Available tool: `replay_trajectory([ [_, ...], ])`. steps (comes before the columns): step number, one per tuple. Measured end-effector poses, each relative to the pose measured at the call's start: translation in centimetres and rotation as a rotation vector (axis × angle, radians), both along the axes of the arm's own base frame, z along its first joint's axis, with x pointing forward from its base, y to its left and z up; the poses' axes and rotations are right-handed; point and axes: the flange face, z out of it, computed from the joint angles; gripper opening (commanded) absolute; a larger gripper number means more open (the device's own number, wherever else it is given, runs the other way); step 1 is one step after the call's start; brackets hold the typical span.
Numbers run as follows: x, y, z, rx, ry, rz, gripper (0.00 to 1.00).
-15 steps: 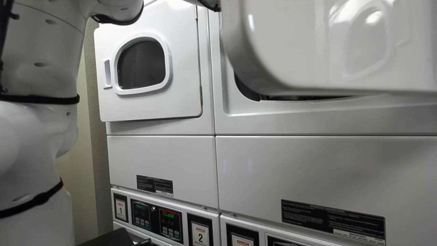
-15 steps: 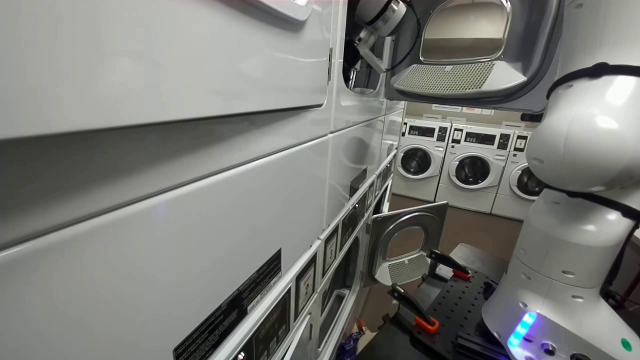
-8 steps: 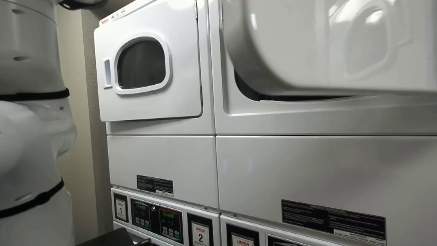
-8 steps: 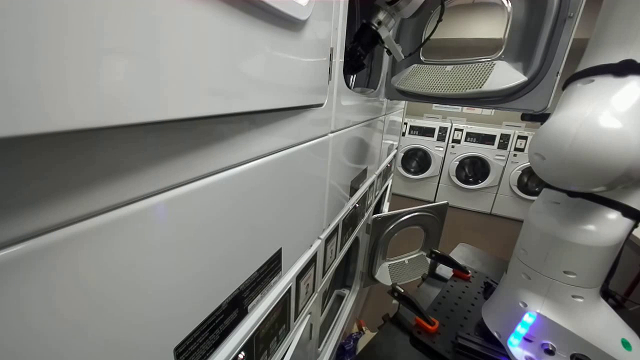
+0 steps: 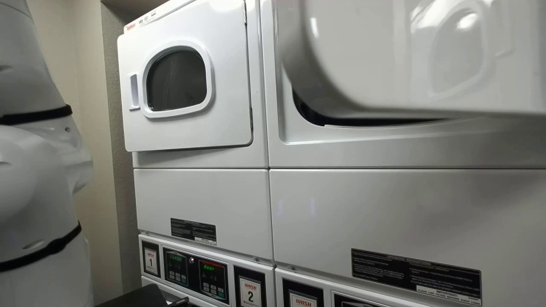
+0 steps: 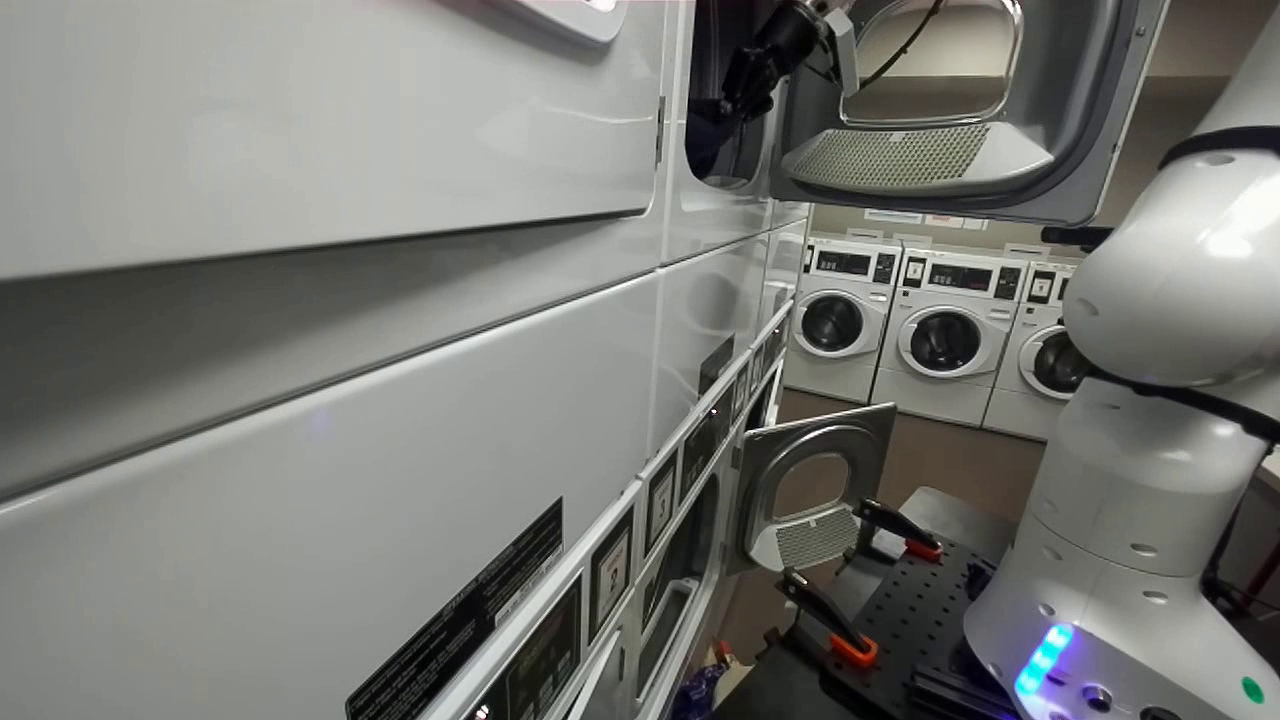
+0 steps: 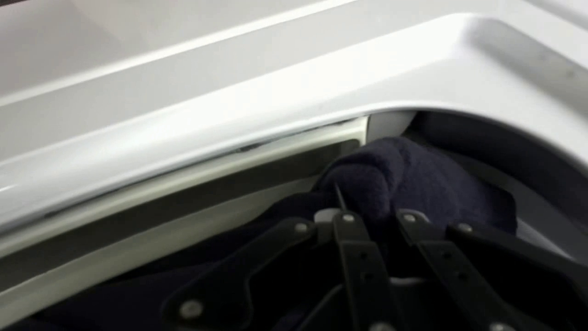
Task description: Remove the black clothing from the machine
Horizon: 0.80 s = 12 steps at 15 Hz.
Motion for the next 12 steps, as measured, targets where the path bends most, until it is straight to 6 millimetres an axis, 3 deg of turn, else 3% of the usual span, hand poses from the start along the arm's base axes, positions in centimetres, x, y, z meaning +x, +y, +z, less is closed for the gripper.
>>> replay_trajectory([
  [3,-2.5,1.0,1.3,0.010,0.058,0.095,0.07],
  [7,-4.6,3.2,1.4,0.025,0.170,0.234,0.07],
  [10,-4.7,5.2,-1.0,0.008,0.261,0.300,0.07],
  [12,-4.9,6.6,-4.8,-0.020,0.345,0.334,0.07],
])
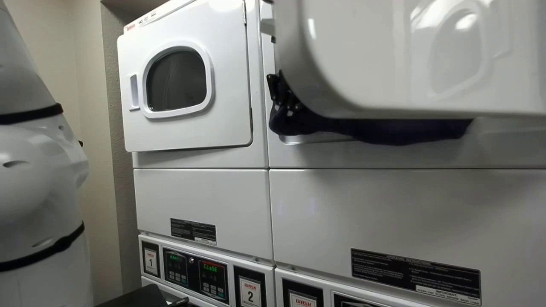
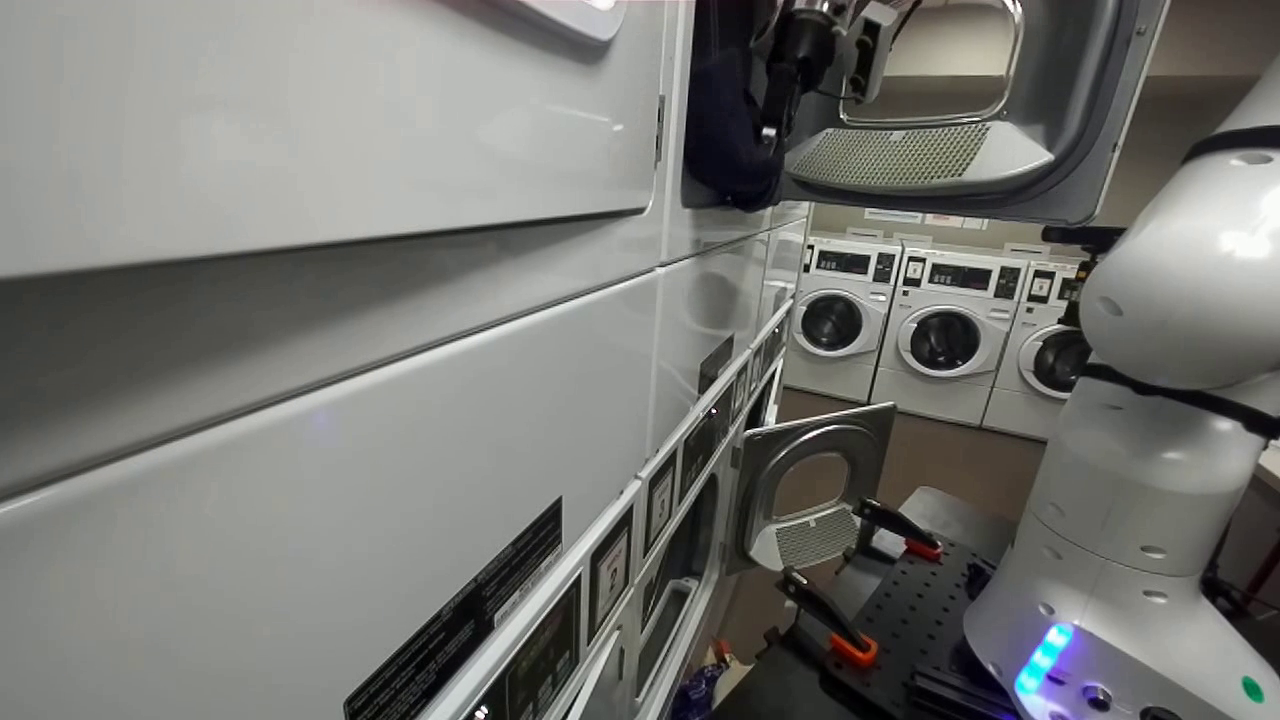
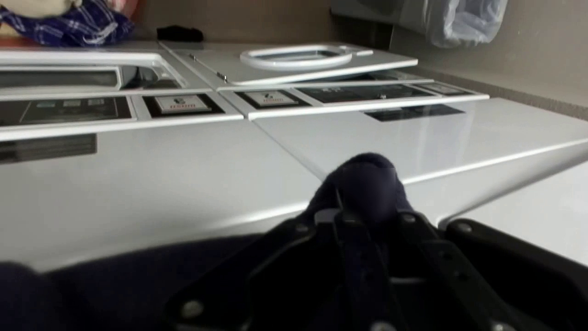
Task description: Remove the black clothing from the machine
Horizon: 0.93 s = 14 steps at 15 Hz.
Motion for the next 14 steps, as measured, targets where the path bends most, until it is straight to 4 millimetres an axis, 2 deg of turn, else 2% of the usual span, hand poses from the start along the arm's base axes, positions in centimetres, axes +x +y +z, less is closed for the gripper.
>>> replay_trajectory([
  [3,-1.0,0.9,-6.0,-0.085,0.114,0.043,0.07],
  [6,-3.2,0.9,-12.5,-0.193,0.229,0.075,0.07],
  [12,-10.3,1.7,-27.1,-0.423,0.469,0.142,0.07],
  [14,-12.1,2.0,-31.3,-0.510,0.523,0.158,0.07],
])
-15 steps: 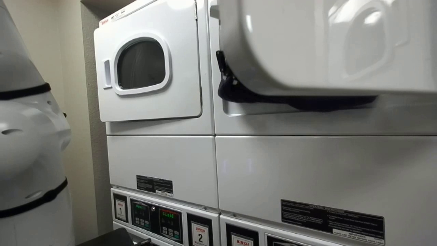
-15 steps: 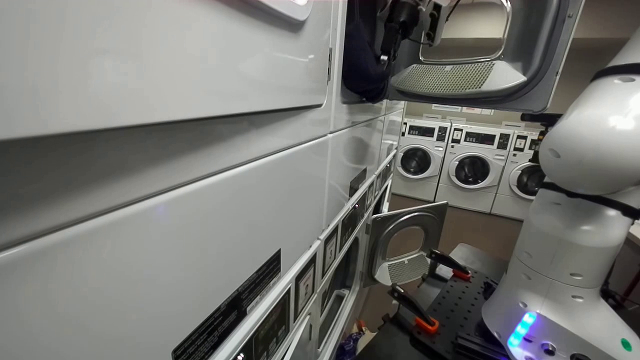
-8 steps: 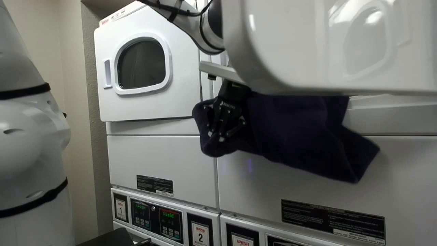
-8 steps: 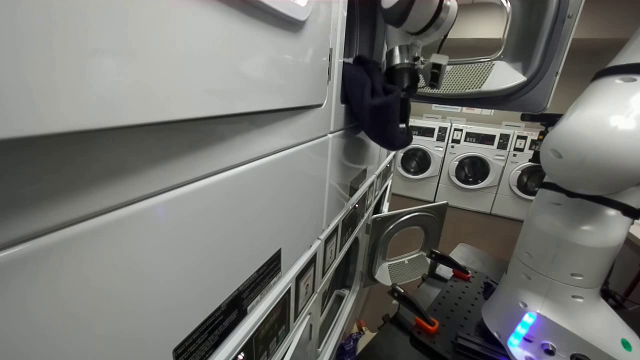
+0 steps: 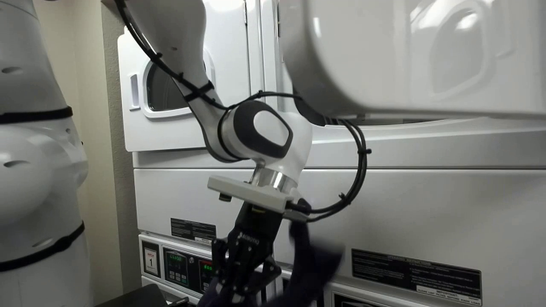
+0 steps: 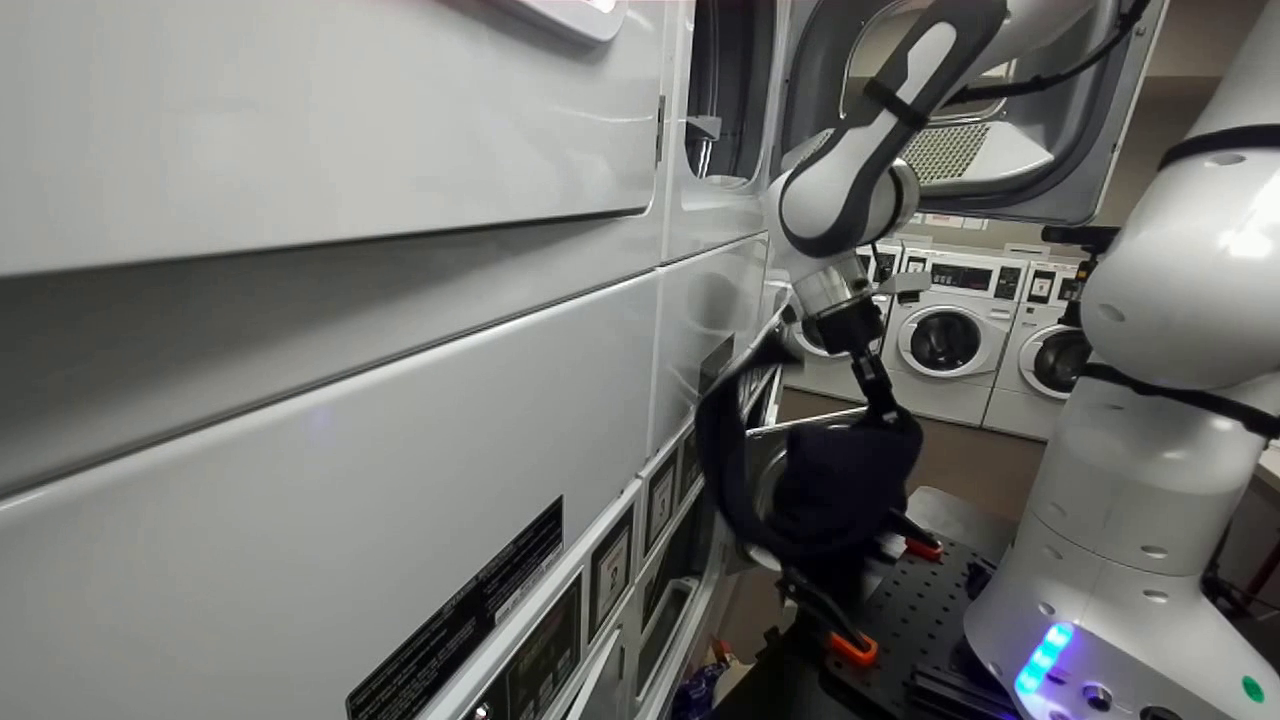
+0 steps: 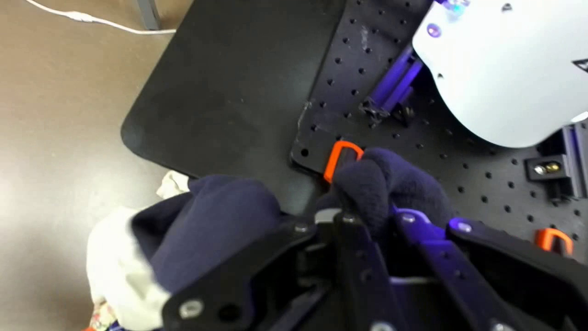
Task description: Remove the black clothing from the machine
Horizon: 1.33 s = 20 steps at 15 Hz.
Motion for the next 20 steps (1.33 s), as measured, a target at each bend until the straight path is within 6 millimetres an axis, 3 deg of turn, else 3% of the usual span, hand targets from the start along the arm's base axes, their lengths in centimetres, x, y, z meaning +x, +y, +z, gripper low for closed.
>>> replay_trajectory([
  [3,-1.1,0.1,-3.9,-0.117,0.064,0.025,0.07],
  [6,-0.6,-0.4,-6.0,-0.201,0.054,-0.004,0.07],
  [14,5.0,-5.6,-6.8,-0.216,-0.190,-0.316,0.07],
  [20,6.7,-8.5,-7.7,-0.264,-0.286,-0.455,0.09],
])
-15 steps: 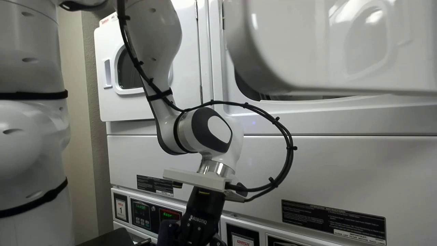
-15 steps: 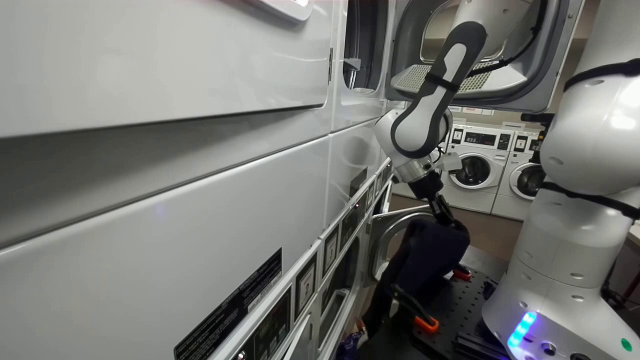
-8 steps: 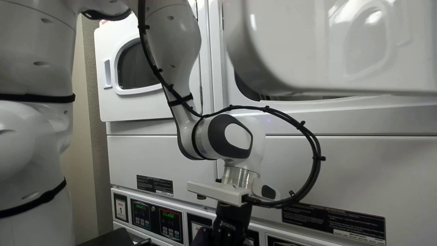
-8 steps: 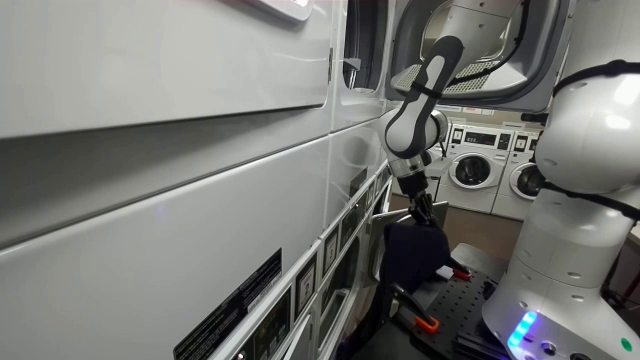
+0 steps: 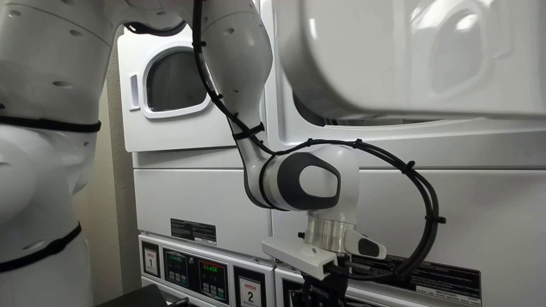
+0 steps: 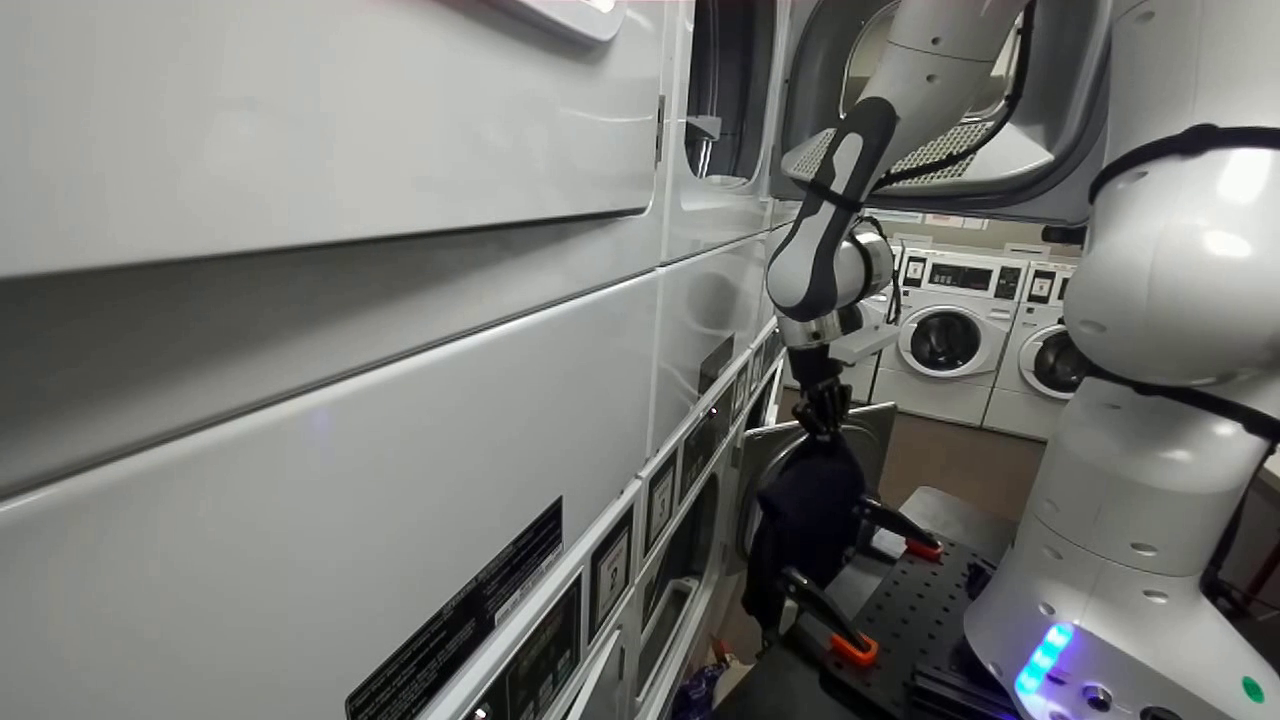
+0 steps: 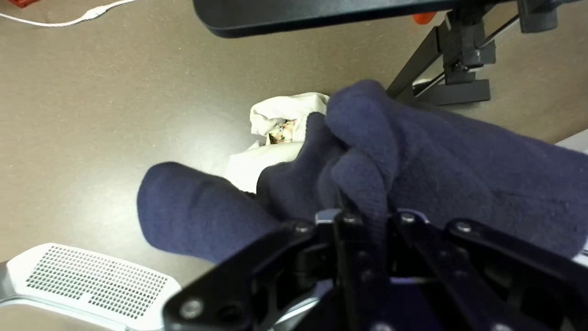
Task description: Remove the black clothing from the machine
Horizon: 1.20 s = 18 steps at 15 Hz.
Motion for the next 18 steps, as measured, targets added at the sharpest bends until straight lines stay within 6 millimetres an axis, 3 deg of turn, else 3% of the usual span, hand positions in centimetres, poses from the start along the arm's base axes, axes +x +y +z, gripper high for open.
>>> replay_trajectory([
  [1,0.1,-0.2,-0.2,-0.005,-0.004,-0.009,0.36],
  [3,0.2,-0.3,-0.5,-0.012,-0.003,-0.025,0.44],
  [10,0.8,-0.5,-0.2,-0.024,-0.015,-0.035,0.96],
  [11,0.9,-0.4,-0.2,-0.024,-0.015,-0.034,1.00],
  [15,1.6,0.1,0.6,-0.029,-0.027,-0.016,1.00],
  [18,3.1,1.3,3.9,-0.024,-0.062,-0.004,1.00],
])
